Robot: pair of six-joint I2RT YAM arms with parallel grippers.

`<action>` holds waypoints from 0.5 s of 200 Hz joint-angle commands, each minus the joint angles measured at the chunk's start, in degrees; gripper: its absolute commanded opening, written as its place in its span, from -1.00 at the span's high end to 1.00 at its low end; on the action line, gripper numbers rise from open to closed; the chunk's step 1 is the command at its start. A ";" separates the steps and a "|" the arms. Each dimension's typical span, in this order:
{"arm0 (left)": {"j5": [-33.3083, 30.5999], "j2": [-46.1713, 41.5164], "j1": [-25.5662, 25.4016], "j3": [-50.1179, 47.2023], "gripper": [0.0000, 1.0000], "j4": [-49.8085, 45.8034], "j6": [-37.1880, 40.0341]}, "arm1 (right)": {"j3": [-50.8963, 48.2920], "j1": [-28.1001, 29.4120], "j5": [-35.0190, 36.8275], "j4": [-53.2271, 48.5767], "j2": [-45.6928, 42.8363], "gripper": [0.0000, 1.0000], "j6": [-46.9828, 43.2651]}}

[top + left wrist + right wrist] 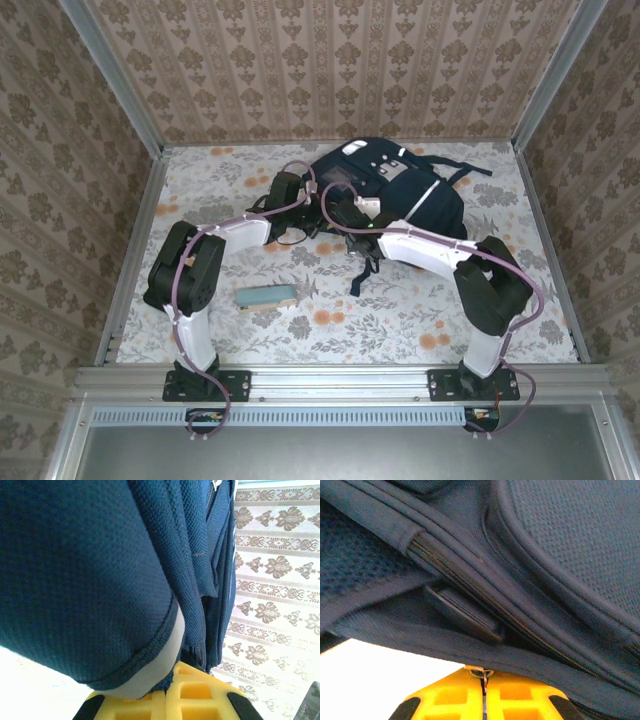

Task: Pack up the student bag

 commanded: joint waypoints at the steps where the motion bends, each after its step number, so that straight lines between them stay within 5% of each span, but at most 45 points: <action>1: 2.53 -0.97 2.03 1.36 1.00 -1.07 3.22 | -3.00 -1.58 -2.71 -7.37 -3.43 0.94 1.45; 100: 0.04 3.19 11.46 7.10 1.00 -10.23 15.04 | -9.46 -1.97 -6.95 -18.04 -12.94 0.99 5.19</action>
